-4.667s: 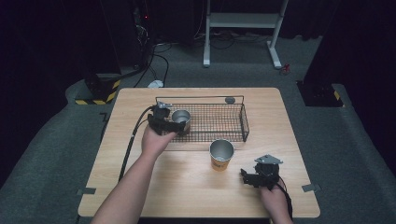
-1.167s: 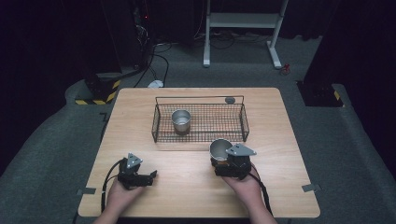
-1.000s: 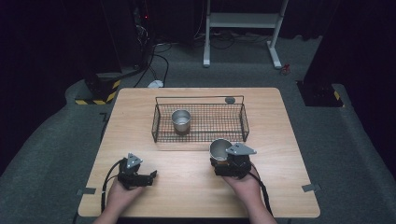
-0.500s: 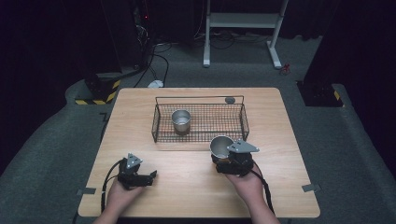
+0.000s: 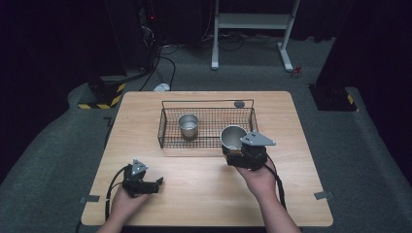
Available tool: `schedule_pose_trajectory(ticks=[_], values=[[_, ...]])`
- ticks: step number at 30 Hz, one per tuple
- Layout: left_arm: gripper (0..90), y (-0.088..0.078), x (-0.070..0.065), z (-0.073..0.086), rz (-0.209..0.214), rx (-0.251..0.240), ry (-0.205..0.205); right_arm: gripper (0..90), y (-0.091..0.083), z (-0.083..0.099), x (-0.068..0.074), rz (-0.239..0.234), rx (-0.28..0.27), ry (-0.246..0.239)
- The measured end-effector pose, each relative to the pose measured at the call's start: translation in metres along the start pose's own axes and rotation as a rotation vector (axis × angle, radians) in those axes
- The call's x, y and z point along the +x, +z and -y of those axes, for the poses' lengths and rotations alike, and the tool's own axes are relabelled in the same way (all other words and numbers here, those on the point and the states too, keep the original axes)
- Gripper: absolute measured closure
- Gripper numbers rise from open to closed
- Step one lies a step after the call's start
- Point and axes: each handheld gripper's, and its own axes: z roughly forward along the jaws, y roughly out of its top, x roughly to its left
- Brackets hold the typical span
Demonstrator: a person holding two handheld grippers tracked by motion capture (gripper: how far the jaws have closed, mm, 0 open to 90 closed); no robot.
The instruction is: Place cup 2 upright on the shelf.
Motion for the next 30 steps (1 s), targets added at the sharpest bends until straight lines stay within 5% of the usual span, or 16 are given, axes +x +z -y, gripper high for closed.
schedule_pose_trajectory(ticks=[9,30], values=[[6.3,-0.001,0.0,0.001,-0.003,-0.002,0.0,14.9,0.003,-0.023,-0.01,0.036,-0.028,0.015],[6.3,-0.001,0.0,0.0,-0.001,0.001,0.003,14.8,0.047,-0.052,-0.036,0.08,-0.027,0.055]])
